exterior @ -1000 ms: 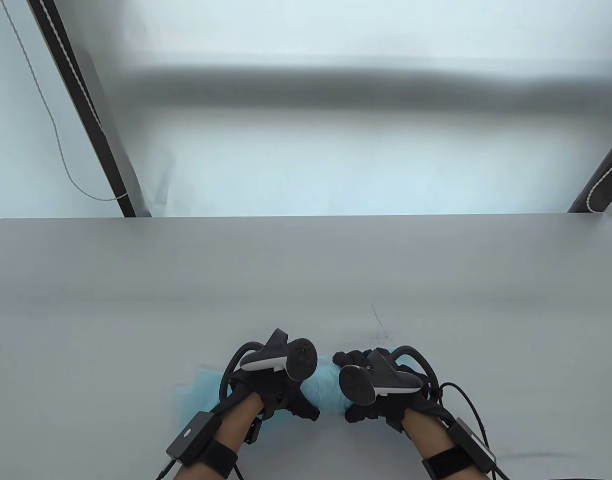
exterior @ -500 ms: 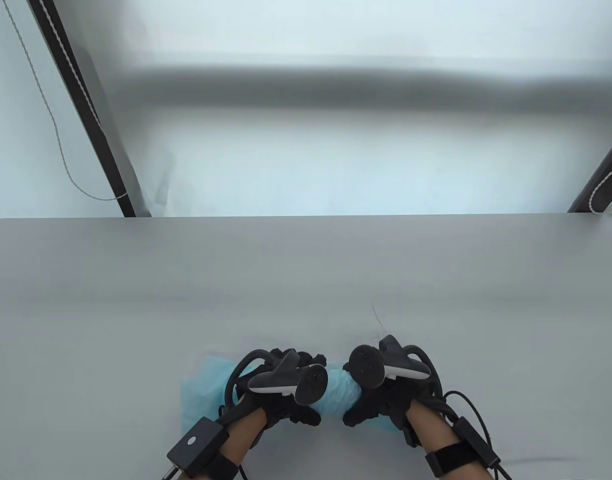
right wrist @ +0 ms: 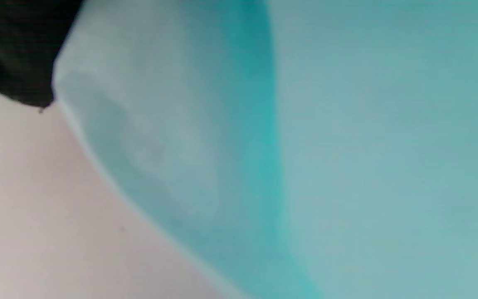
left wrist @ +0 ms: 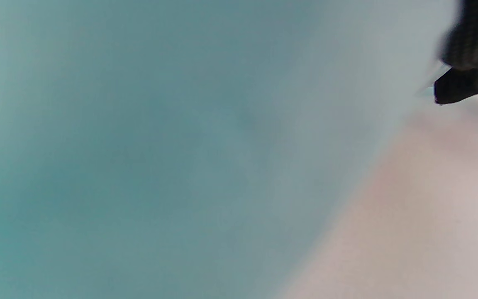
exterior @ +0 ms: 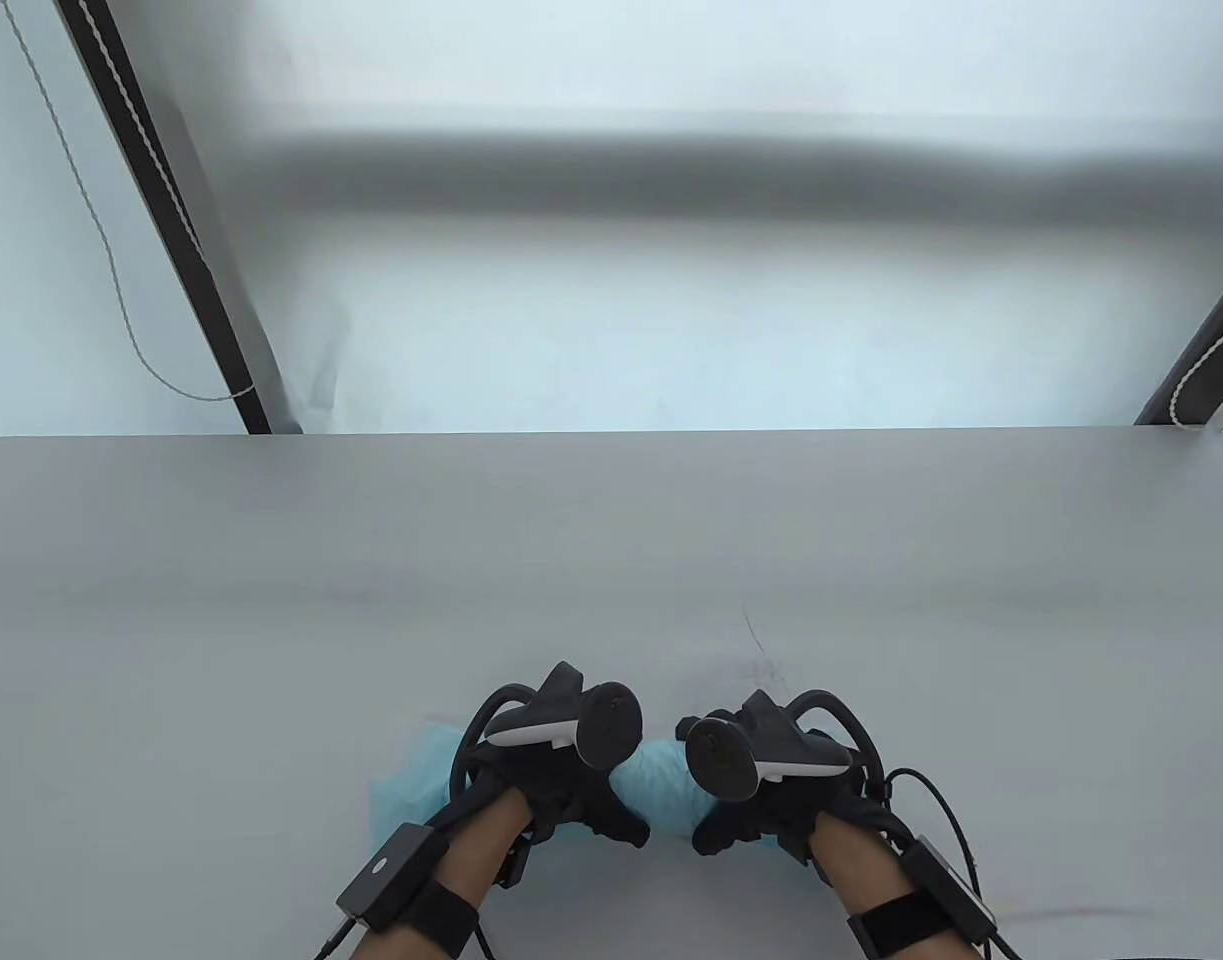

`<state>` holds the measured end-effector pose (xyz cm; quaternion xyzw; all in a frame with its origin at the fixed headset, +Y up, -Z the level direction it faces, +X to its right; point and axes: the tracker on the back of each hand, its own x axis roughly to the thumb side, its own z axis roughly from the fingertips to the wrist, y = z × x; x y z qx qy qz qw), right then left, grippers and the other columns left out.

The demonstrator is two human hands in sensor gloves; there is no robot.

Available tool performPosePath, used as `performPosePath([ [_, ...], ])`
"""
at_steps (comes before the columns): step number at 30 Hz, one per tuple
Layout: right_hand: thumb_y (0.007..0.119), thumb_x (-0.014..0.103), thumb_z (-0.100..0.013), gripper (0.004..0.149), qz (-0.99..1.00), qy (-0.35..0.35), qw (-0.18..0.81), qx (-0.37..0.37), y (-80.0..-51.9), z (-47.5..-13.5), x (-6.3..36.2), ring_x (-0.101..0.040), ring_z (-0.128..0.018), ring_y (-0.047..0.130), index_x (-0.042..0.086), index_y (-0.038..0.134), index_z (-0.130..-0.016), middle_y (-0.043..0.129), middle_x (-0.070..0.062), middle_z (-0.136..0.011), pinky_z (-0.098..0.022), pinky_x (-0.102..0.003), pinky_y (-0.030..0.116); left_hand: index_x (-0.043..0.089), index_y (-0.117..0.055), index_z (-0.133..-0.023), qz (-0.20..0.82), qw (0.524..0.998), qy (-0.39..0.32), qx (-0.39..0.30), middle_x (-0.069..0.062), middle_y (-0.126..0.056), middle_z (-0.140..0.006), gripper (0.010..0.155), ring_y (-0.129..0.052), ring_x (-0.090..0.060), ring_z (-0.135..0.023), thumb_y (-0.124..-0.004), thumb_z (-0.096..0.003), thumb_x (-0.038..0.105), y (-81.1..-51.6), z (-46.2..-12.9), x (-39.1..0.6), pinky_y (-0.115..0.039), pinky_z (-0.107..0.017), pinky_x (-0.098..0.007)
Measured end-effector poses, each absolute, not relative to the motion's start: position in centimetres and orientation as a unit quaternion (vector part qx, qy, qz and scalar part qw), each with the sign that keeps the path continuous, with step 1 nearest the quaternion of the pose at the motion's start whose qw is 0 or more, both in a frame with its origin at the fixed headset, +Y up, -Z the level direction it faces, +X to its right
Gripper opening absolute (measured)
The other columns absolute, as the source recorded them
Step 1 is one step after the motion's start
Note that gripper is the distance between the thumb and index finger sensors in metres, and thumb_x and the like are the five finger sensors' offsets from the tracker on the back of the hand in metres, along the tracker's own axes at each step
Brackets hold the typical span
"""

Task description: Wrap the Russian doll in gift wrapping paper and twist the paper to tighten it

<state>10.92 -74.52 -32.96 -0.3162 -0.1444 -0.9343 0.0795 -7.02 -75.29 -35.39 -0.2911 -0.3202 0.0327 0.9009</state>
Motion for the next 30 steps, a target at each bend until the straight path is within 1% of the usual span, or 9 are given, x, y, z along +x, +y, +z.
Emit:
performPosePath([
  [5, 0.092, 0.068, -0.04, 0.108, -0.935, -0.119, 0.073, -0.325, -74.7, -32.8, 10.9, -0.036, -0.096, 0.083, 0.012, 0.045, -0.119, 0.073, -0.019, -0.113, -0.077, -0.062, 0.064, 0.011, -0.048, -0.114, 0.054, 0.898, -0.312, -0.304, -0.018, -0.079, -0.107, 0.111, -0.084, -0.043, -0.091, -0.084, -0.0353, 0.08, -75.6, -35.4, -7.4, -0.066, -0.066, -0.066],
  [8, 0.094, 0.071, -0.039, 0.107, -0.937, -0.14, 0.045, -0.318, -74.6, -33.3, 11.1, -0.035, -0.09, 0.088, 0.012, 0.054, -0.118, 0.081, -0.019, -0.108, -0.075, -0.061, 0.068, 0.016, -0.036, -0.116, 0.03, 0.901, -0.31, -0.302, -0.014, -0.068, -0.115, 0.112, -0.074, -0.043, -0.1, -0.082, -0.0364, 0.079, -75.6, -34.8, -7.4, -0.059, -0.07, -0.067],
  [12, 0.093, 0.074, -0.039, 0.107, -0.937, -0.202, -0.008, -0.283, -74.9, -34.2, 11.9, -0.034, -0.085, 0.092, 0.009, 0.058, -0.117, 0.086, -0.02, -0.105, -0.072, -0.059, 0.072, 0.016, -0.018, -0.116, -0.041, 0.92, -0.3, -0.25, -0.019, -0.04, -0.124, 0.114, -0.048, -0.049, -0.109, -0.086, -0.04, 0.068, -74.8, -33.3, -6.4, -0.04, -0.074, -0.075],
  [15, 0.095, 0.073, -0.039, 0.107, -0.935, -0.228, -0.039, -0.269, -75.1, -34.7, 12.3, -0.035, -0.085, 0.091, 0.009, 0.059, -0.117, 0.085, -0.022, -0.105, -0.072, -0.06, 0.071, 0.016, -0.014, -0.115, -0.117, 0.926, -0.302, -0.193, -0.018, -0.036, -0.123, 0.117, -0.044, -0.049, -0.11, -0.086, -0.0386, 0.067, -74.9, -32.4, -5.4, -0.035, -0.075, -0.076],
  [17, 0.094, 0.073, -0.039, 0.107, -0.935, -0.235, -0.036, -0.264, -75.0, -34.7, 12.4, -0.035, -0.085, 0.091, 0.009, 0.058, -0.117, 0.085, -0.022, -0.105, -0.072, -0.06, 0.071, 0.016, -0.016, -0.115, -0.12, 0.924, -0.309, -0.19, -0.019, -0.038, -0.125, 0.116, -0.047, -0.05, -0.112, -0.087, -0.038, 0.068, -75.0, -32.6, -5.2, -0.038, -0.075, -0.075],
  [19, 0.093, 0.072, -0.04, 0.107, -0.935, -0.237, -0.034, -0.263, -75.0, -34.6, 12.5, -0.035, -0.087, 0.089, 0.009, 0.056, -0.118, 0.082, -0.022, -0.107, -0.073, -0.061, 0.069, 0.017, -0.025, -0.115, -0.094, 0.924, -0.315, -0.196, -0.016, -0.057, -0.121, 0.112, -0.066, -0.046, -0.107, -0.088, -0.0376, 0.069, -75.0, -33.1, -5.4, -0.052, -0.074, -0.07],
  [21, 0.093, 0.069, -0.041, 0.107, -0.939, -0.226, -0.008, -0.258, -74.8, -34.3, 12.2, -0.038, -0.093, 0.084, 0.011, 0.051, -0.121, 0.077, -0.022, -0.111, -0.075, -0.063, 0.065, 0.016, -0.033, -0.115, -0.064, 0.924, -0.318, -0.202, -0.015, -0.067, -0.116, 0.112, -0.076, -0.044, -0.101, -0.089, -0.0358, 0.072, -74.9, -33.7, -5.6, -0.059, -0.071, -0.069],
  [26, 0.093, 0.064, -0.042, 0.109, -0.946, -0.11, 0.117, -0.283, -74.5, -33.1, 10.7, -0.039, -0.102, 0.078, 0.011, 0.041, -0.122, 0.07, -0.021, -0.117, -0.079, -0.065, 0.06, 0.011, -0.04, -0.115, 0.001, 0.915, -0.309, -0.26, -0.017, -0.074, -0.112, 0.112, -0.081, -0.044, -0.096, -0.087, -0.0364, 0.075, -75.3, -35.4, -6.4, -0.064, -0.068, -0.067],
  [30, 0.094, 0.065, -0.041, 0.107, -0.946, -0.083, 0.111, -0.294, -74.7, -32.9, 10.7, -0.037, -0.098, 0.082, 0.013, 0.044, -0.12, 0.073, -0.018, -0.114, -0.078, -0.063, 0.062, 0.01, -0.041, -0.115, 0.027, 0.913, -0.303, -0.272, -0.018, -0.075, -0.111, 0.111, -0.081, -0.044, -0.095, -0.087, -0.0373, 0.075, -75.4, -35.5, -6.9, -0.064, -0.067, -0.067],
])
